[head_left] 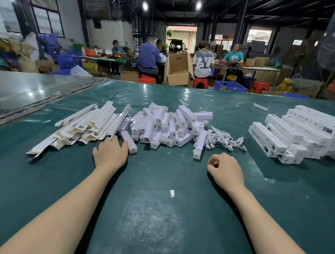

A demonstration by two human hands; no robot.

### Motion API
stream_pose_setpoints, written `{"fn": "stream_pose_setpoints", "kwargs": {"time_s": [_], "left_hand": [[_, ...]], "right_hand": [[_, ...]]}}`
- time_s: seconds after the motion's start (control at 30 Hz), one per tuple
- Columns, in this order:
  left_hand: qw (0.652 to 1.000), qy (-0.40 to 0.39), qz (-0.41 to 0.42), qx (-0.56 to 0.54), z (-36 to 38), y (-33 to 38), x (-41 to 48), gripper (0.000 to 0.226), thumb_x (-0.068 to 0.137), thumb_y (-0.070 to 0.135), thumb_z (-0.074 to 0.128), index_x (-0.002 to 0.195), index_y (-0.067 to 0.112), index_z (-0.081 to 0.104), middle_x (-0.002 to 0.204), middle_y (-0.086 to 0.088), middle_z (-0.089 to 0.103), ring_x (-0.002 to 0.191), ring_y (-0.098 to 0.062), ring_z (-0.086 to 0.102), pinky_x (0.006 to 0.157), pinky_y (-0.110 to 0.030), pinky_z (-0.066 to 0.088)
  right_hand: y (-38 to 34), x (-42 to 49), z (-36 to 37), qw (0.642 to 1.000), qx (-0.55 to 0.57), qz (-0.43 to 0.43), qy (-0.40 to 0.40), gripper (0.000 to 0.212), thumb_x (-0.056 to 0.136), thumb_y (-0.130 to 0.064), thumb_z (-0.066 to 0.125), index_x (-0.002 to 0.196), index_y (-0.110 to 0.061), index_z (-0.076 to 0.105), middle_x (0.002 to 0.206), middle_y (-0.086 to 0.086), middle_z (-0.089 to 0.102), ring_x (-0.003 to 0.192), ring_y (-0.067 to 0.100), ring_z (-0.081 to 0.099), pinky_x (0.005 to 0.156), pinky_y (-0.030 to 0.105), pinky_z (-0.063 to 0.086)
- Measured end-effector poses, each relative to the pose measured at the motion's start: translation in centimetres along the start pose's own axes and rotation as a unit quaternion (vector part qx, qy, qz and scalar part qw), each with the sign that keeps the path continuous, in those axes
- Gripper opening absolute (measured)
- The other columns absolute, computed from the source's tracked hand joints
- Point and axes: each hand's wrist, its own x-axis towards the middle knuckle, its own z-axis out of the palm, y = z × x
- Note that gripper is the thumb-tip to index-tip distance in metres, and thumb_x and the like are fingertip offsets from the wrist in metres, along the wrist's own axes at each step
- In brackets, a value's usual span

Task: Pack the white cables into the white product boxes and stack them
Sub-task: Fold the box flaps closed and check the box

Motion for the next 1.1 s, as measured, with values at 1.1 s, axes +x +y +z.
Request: {"fn": "stream_pose_setpoints", "kwargs": {"time_s": [1.1], "left_hand": [[0.879, -0.043, 0.291, -0.376, -0.7, 6.5, -9.5, 0.039, 0.075, -0.002, 0.061, 0.075, 0.037, 0.056, 0.085, 0.023, 0.062, 0.087, 0.002, 0.057, 0.079, -0.020, 0.047]], "right_hand": [[-0.7, -0.2, 0.1, 0.710, 0.698, 0.053, -0.067, 0.021, 0.068, -0.002, 0.065, 0.086, -0.012, 0.057, 0.075, -0.003, 0.073, 0.069, 0.013, 0.070, 0.056, 0.025, 0.056]]}}
